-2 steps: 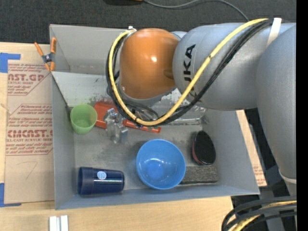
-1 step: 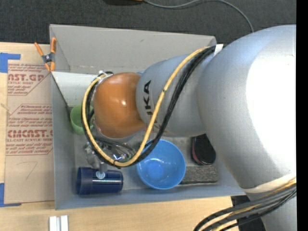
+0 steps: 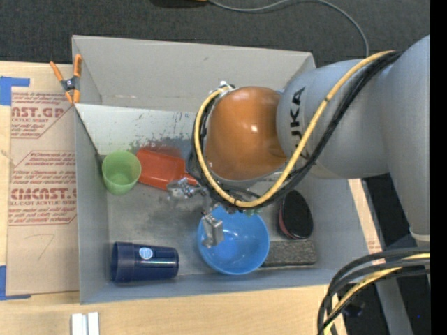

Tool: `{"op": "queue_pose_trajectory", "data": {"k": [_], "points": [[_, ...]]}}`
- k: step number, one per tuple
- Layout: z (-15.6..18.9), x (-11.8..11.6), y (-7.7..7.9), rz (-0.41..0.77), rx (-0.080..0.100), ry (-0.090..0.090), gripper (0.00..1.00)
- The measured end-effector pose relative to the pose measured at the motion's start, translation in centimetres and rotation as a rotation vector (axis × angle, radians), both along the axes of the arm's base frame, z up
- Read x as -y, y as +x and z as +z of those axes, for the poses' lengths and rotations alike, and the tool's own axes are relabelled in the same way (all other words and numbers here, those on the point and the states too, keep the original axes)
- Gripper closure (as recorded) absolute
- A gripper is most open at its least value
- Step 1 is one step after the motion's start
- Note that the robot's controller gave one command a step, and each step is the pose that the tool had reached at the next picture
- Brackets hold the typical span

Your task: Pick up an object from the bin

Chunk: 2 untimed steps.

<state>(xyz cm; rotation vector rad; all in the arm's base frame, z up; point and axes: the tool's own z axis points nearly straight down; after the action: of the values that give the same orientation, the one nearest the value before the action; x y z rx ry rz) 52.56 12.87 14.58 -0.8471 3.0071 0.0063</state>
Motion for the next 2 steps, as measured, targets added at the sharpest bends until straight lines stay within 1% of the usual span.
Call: {"op": "queue_pose_trajectory", "data": {"k": [1,2], "points": [[1.2,3.0,0.6,0.011,0.005,0.001,0.0],[-0.8,9.7,-0.6,0.108,0.009,0.001,0.0]]}}
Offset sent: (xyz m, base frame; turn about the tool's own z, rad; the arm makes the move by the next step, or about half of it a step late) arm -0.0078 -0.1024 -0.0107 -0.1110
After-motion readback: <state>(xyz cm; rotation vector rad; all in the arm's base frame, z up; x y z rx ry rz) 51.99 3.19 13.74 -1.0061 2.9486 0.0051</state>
